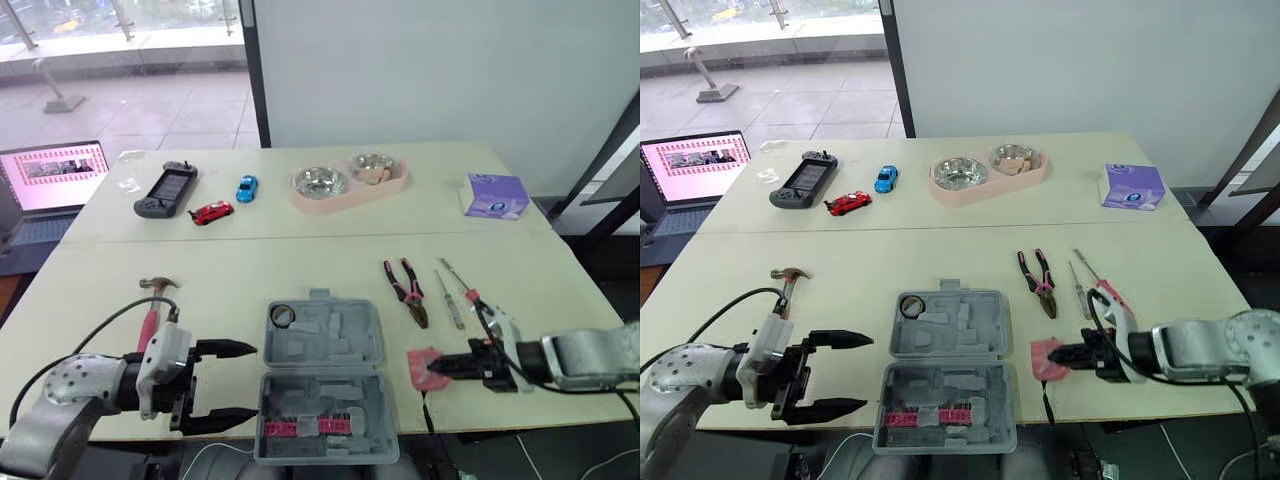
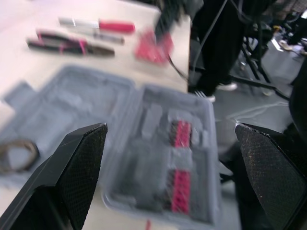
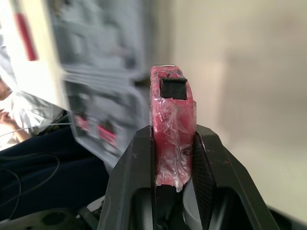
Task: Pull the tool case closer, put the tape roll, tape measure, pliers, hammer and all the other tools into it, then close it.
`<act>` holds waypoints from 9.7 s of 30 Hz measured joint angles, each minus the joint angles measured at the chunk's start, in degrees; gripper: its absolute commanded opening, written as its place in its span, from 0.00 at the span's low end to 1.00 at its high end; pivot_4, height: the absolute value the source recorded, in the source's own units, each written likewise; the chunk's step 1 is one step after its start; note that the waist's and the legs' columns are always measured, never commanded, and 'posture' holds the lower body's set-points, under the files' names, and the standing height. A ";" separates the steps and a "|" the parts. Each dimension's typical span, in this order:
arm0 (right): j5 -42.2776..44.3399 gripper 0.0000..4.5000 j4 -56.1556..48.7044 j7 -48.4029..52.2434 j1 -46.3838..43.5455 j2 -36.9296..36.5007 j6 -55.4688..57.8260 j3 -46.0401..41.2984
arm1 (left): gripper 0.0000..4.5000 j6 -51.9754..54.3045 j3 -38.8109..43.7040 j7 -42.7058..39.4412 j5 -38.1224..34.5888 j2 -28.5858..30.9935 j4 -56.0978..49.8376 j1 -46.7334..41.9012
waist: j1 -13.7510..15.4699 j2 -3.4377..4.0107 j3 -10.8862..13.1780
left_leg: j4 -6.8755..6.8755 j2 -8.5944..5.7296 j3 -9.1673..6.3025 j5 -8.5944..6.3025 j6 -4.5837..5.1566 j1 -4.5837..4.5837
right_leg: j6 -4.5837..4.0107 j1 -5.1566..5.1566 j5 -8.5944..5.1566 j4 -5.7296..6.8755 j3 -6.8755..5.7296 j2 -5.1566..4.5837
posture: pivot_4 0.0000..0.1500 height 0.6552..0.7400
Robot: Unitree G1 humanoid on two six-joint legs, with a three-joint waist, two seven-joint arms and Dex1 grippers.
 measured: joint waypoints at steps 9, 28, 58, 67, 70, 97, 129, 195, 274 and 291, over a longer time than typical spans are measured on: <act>0.38 0.10 -0.15 -4.94 1.26 2.36 -3.83 2.16 | 0.99 -8.82 -0.89 -5.54 2.21 -0.34 4.21 1.54 | -0.08 0.03 -0.01 | -0.04 0.01 0.04 0.00 0.00 0.00 | 0.12 -0.06 0.07 -0.01 0.03 0.01 | 1.00 0.95; -12.60 0.99 2.87 5.79 -1.66 4.77 -1.10 0.52 | 1.00 -8.46 -2.58 -6.33 3.51 2.36 4.35 2.41 | -0.07 -0.15 -0.14 | -0.05 0.03 0.04 0.00 0.00 0.03 | 0.14 -0.01 0.07 -0.05 0.03 0.04 | 1.00 0.95; -105.16 0.99 10.04 80.00 -2.17 6.17 -99.76 14.87 | 1.00 -8.42 -1.92 -4.05 3.40 3.22 2.84 5.32 | -0.31 -0.24 -0.17 | -0.09 0.02 0.14 -0.02 -0.01 0.19 | 0.12 0.05 -0.04 0.05 0.10 0.00 | 1.00 0.95; -104.55 0.99 9.44 82.05 -2.20 7.33 -94.29 13.98 | 1.00 -7.91 -0.38 -3.20 3.31 4.11 1.60 7.11 | -0.17 -0.68 -0.46 | -0.11 0.03 0.11 -0.02 -0.01 0.26 | 0.06 0.15 -0.08 0.04 0.09 0.01 | 1.00 0.95; -103.61 0.99 7.90 83.57 -1.63 7.07 -91.52 13.58 | 1.00 -7.62 -0.30 -3.09 3.29 4.22 1.53 7.16 | -0.14 -0.58 -0.42 | -0.10 0.02 0.11 -0.02 -0.01 0.21 | 0.06 0.11 -0.08 0.03 0.10 0.01 | 1.00 0.95; -108.72 0.65 9.12 83.32 0.16 9.22 -91.54 13.20 | 1.00 -6.97 -0.31 -2.41 3.27 4.26 1.08 6.94 | -0.22 -0.28 -0.24 | -0.09 0.01 0.13 -0.02 -0.01 0.17 | 0.17 0.04 -0.01 0.05 0.10 -0.01 | 1.00 0.95; -121.13 0.65 -18.39 75.25 -36.89 18.23 -30.03 40.69 | 1.00 -4.45 -0.78 1.85 4.62 3.18 3.37 0.67 | -0.47 0.02 -0.05 | -0.10 -0.03 0.05 0.00 -0.06 -0.08 | 0.20 -0.32 0.07 0.14 0.05 -0.05 | 1.00 0.95; -103.66 0.46 -8.54 71.55 -12.91 28.16 -55.37 10.32 | 1.00 -5.18 -0.74 3.28 4.88 1.97 2.61 2.89 | -0.44 0.02 -0.05 | -0.12 -0.02 0.08 0.00 -0.07 -0.02 | 0.20 -0.26 0.07 0.13 0.08 -0.04 | 1.00 0.95; -95.11 0.99 -1.32 65.32 27.21 13.83 -74.11 -25.75 | 1.00 -18.86 24.39 3.34 11.03 9.73 54.36 2.55 | -0.37 -0.02 -0.83 | -0.20 0.01 0.15 -0.03 -0.02 0.16 | 0.25 -0.05 -0.02 0.09 0.09 -0.03 | 1.00 0.95; -100.55 0.99 -34.95 19.85 18.12 42.41 -35.45 -5.52 | 1.00 -9.13 8.00 1.40 3.34 0.00 5.00 8.30 | -0.36 0.01 -0.88 | -0.18 0.00 0.09 -0.02 -0.04 0.08 | 0.04 -0.15 -0.07 0.08 0.13 -0.04 | 1.00 0.95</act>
